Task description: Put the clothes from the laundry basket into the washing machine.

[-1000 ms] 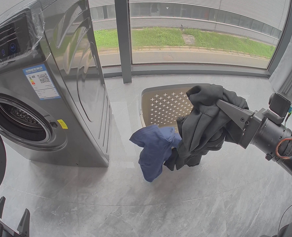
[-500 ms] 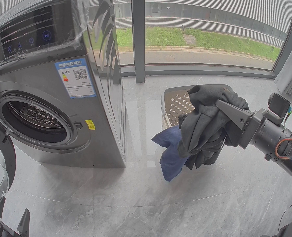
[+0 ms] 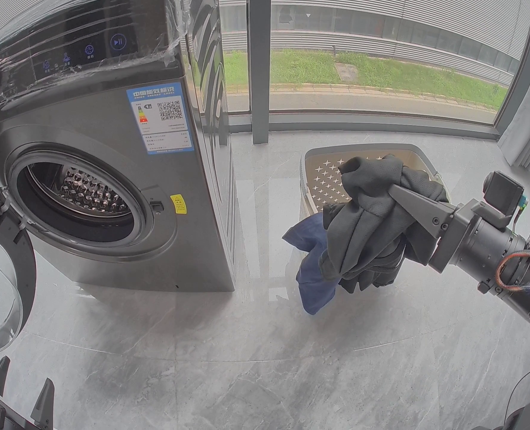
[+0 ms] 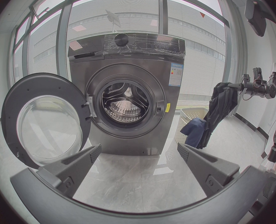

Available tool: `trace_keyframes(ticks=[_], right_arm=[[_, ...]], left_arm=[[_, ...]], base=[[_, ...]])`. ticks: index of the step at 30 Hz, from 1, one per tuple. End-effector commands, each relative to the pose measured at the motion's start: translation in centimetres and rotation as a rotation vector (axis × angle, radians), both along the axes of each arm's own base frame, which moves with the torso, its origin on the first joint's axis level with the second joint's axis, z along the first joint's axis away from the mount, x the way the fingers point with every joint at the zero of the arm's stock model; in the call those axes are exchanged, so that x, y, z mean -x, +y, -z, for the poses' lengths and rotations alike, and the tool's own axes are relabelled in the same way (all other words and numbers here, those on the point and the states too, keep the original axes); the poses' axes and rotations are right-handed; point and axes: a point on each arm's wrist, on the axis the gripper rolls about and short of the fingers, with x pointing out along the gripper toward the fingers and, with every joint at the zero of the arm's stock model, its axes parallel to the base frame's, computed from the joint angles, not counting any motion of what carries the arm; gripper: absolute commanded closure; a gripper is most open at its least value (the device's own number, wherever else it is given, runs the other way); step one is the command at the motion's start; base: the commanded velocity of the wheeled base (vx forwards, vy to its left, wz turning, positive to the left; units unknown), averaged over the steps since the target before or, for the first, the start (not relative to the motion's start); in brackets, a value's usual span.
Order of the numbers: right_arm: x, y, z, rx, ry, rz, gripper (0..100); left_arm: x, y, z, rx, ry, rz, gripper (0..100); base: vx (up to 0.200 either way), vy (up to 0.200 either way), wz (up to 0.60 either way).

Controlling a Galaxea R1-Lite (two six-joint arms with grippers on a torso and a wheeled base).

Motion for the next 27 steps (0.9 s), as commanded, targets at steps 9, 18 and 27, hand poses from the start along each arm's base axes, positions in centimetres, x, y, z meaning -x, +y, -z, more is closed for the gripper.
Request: trace_keyframes(ticks=[9, 18, 27], right_arm=[[-0.06, 0.05, 0.21, 0.005, 0.006, 0.0, 100], [-0.07, 0.07, 0.28, 0.008, 0.008, -0.002, 100], [-0.12, 0.11, 0.51, 0.013, 0.015, -0.002, 100]], left_arm=[[0.01, 0.0, 0.53, 0.0, -0.001, 0.0, 0], [0.01, 0.0, 0.53, 0.0, -0.001, 0.0, 0], [0.01, 0.0, 0.53, 0.0, -0.001, 0.0, 0]], base=[[-0.044, 0.0, 0.0], [0.0, 0.156, 0.0], [0.0, 0.2, 0.0]])
